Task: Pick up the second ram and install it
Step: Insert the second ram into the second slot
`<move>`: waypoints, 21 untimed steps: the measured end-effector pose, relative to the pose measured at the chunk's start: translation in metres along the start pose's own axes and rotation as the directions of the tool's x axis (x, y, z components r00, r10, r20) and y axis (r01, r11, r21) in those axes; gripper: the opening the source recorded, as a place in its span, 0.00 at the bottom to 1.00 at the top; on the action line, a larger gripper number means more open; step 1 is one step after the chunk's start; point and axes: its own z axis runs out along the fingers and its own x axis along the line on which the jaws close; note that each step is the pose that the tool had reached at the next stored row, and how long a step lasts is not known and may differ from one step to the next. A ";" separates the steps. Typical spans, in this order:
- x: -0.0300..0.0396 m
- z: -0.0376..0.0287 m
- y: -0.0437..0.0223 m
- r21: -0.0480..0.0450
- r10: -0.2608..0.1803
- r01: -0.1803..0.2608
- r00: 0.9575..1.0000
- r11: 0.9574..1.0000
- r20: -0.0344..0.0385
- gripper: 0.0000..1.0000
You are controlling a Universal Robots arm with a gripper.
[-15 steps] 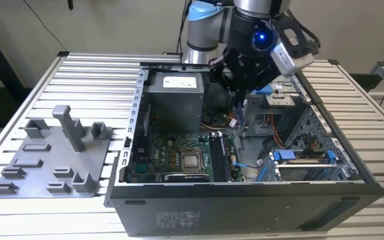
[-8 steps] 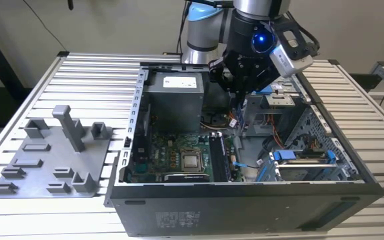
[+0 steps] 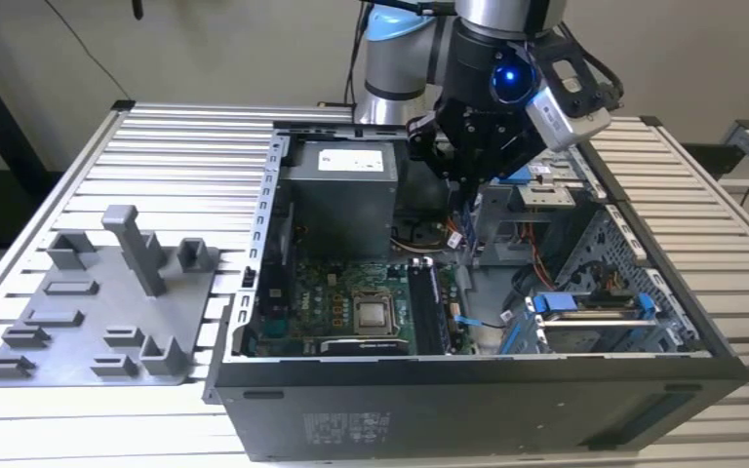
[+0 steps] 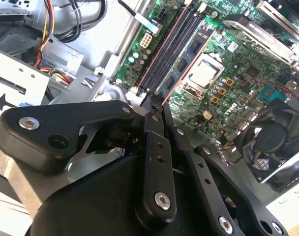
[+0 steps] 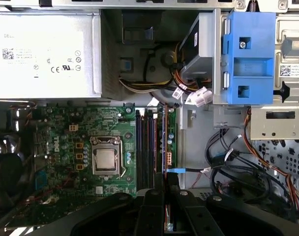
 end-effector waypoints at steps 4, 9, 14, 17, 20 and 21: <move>0.0001 0.0023 0.0000 0.000 0.000 0.000 1.000 1.000 0.000 0.14; 0.0003 0.0075 0.0000 0.000 0.000 0.000 1.000 1.000 0.000 0.14; 0.0005 0.0140 0.0001 0.000 0.000 0.000 1.000 1.000 0.000 0.14; 0.0007 0.0181 0.0000 0.000 0.000 0.000 1.000 1.000 0.000 0.14; 0.0008 0.0225 0.0001 0.001 0.000 0.000 1.000 1.000 0.000 0.14; 0.0009 0.0238 0.0001 0.002 0.000 0.000 1.000 1.000 0.000 0.14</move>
